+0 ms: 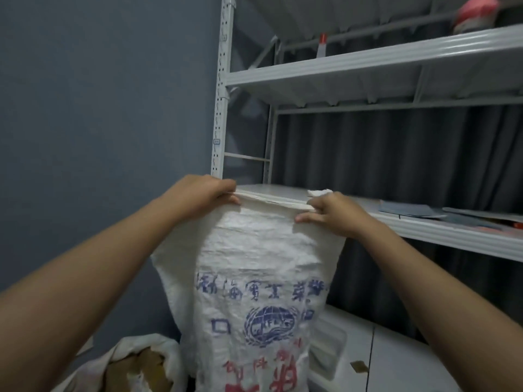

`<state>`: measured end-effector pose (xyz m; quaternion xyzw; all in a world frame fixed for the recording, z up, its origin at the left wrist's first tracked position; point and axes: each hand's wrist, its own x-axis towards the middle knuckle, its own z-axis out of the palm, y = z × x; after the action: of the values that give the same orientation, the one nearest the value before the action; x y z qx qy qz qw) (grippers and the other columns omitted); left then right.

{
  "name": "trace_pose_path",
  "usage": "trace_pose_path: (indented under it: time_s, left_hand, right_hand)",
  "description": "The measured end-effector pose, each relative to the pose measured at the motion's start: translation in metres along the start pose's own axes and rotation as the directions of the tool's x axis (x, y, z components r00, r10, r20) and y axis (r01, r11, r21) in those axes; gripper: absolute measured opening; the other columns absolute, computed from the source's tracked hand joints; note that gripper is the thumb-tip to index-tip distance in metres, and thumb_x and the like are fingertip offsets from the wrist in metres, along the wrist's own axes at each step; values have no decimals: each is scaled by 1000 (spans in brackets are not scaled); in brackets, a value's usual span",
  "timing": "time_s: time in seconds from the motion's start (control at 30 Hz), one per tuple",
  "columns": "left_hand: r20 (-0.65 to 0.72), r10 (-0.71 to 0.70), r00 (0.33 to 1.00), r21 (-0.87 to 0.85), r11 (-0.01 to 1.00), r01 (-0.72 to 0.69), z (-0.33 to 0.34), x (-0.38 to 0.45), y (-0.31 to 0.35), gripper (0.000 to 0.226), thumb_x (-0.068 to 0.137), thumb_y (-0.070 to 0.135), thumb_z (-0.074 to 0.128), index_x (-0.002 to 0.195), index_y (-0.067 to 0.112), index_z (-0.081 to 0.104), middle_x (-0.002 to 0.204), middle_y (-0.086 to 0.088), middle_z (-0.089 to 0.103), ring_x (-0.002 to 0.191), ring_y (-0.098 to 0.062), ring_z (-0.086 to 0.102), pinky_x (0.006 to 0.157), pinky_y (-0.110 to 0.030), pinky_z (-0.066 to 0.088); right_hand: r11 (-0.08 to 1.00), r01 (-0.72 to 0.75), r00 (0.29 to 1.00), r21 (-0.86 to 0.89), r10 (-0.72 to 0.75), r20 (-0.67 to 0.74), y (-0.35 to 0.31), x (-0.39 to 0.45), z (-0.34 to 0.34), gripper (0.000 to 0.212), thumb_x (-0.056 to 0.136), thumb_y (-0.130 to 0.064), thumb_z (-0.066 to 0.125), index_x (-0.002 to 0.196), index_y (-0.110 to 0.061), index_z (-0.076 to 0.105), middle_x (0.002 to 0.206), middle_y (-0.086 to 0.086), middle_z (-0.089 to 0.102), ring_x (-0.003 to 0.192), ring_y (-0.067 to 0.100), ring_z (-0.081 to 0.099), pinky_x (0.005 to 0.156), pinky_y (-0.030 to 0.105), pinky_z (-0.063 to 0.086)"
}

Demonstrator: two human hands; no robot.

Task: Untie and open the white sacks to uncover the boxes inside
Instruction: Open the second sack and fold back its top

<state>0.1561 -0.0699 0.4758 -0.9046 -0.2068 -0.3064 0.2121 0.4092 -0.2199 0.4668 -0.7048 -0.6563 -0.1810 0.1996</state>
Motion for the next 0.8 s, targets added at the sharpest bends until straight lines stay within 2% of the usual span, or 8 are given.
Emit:
trace_pose_path:
  time_s: [0.13,0.23,0.37,0.43,0.5,0.6,0.7,0.8]
  left_hand:
    - [-93,-4,996,-74,997,-3,18,-3,-10,32,96,42,47,95,11,58,96,-6,57,91,-25,53,63,-30,32]
    - [-257,-85,963,-176,984,40,24,-5,-14,30,89,41,59,83,12,65,82,0,52,83,-22,50,59,-29,29]
    - [-95,-310,946,-517,828,220,26,3,-8,27,85,45,63,64,29,60,57,12,51,59,-4,46,53,-27,31]
    - [-56,-339,939,-682,700,212,27,8,-4,25,83,41,66,61,28,62,49,12,49,50,0,43,50,-19,31]
    - [-100,-337,936,-732,662,160,33,12,-5,30,82,42,64,59,23,58,53,10,47,50,1,42,49,-15,31]
    - [-244,-209,947,-540,840,46,46,14,-14,35,82,55,50,63,25,48,65,10,44,60,-5,43,56,-26,32]
    - [-367,67,928,-64,993,-97,56,18,-26,49,91,57,34,78,14,55,75,3,48,67,-19,50,51,-24,29]
    - [-304,33,952,-54,997,-52,46,27,-26,54,88,67,27,78,21,52,74,6,50,68,-20,55,46,-20,20]
  right_hand:
    - [992,11,993,127,-26,118,4,-2,1,55,84,-56,59,59,-17,31,53,0,41,53,13,38,55,34,32]
    - [996,11,996,91,-18,82,6,-8,-2,51,89,-51,57,60,-17,32,51,-5,36,50,10,32,52,32,26]
    - [997,-22,985,-78,8,-175,5,-8,-4,51,91,-50,55,60,-12,39,51,-3,37,51,9,36,51,33,25]
    - [999,-35,971,13,37,-237,9,-6,0,48,90,-47,58,60,-12,46,51,-4,39,50,9,38,51,31,26]
    - [973,-14,975,229,64,-215,13,-6,7,41,89,-44,60,56,-22,50,51,-8,43,51,7,40,52,30,27]
    - [959,50,974,280,15,-228,20,-7,19,28,92,-36,60,66,-27,59,59,-12,54,57,4,48,56,28,34]
    - [966,137,841,-219,-231,-489,33,-3,24,18,89,-28,59,86,-16,71,66,-1,67,55,23,60,49,25,38]
    - [909,168,745,-381,-370,-556,41,3,29,29,86,-24,47,87,-12,73,60,3,67,42,26,58,39,24,39]
